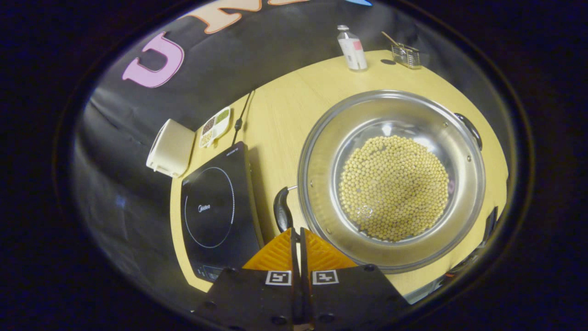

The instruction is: First push the handle of the pot to place it horizontally, then grasp the pot with both hands and set it on the induction cooktop.

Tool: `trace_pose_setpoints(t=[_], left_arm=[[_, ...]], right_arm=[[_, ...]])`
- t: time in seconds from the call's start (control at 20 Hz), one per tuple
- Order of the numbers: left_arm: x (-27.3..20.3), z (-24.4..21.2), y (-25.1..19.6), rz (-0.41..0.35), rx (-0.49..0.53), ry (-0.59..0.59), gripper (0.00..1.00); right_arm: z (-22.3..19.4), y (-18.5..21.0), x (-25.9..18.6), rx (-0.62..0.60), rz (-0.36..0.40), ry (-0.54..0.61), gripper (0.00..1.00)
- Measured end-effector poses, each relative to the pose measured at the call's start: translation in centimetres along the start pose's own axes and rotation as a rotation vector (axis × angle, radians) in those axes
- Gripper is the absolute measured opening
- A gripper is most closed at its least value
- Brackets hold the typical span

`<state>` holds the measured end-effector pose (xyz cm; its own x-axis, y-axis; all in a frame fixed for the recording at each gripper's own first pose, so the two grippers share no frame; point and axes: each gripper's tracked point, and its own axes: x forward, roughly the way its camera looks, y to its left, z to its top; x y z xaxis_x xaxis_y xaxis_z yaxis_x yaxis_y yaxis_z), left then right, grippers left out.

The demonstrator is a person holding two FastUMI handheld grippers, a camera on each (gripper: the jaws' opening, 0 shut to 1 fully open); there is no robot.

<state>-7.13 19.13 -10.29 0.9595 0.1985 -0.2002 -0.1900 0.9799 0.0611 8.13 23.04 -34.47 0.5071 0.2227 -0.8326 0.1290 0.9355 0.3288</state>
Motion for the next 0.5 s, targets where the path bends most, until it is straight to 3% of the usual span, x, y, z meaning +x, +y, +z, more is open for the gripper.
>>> trace_pose_setpoints(t=[0.2,0.25,0.3,0.35,0.4,0.5], left_arm=[[0.9,-0.4,-2.2,-0.065,-0.011,0.016,0.96],[1.1,-0.6,-3.0,-0.086,-0.019,0.024,0.93],[1.3,-0.8,-3.8,-0.107,-0.027,0.035,0.96],[1.6,-1.0,-4.8,-0.132,-0.035,0.053,0.93],[1.9,-1.5,-5.9,-0.157,-0.044,0.069,0.96],[2.6,-2.2,-8.2,-0.207,-0.063,0.105,0.92]], right_arm=[[-0.1,-1.4,-3.5,-0.038,0.028,-0.046,0.02],[-0.4,-2.0,-4.4,-0.049,0.029,-0.056,0.14],[-0.3,-2.9,-5.3,-0.054,0.026,-0.068,0.0],[-0.4,-3.8,-6.0,-0.056,0.024,-0.077,0.0],[-0.3,-4.7,-6.8,-0.057,0.033,-0.086,0.0],[0.1,-6.6,-8.0,-0.057,0.025,-0.095,0.23]])
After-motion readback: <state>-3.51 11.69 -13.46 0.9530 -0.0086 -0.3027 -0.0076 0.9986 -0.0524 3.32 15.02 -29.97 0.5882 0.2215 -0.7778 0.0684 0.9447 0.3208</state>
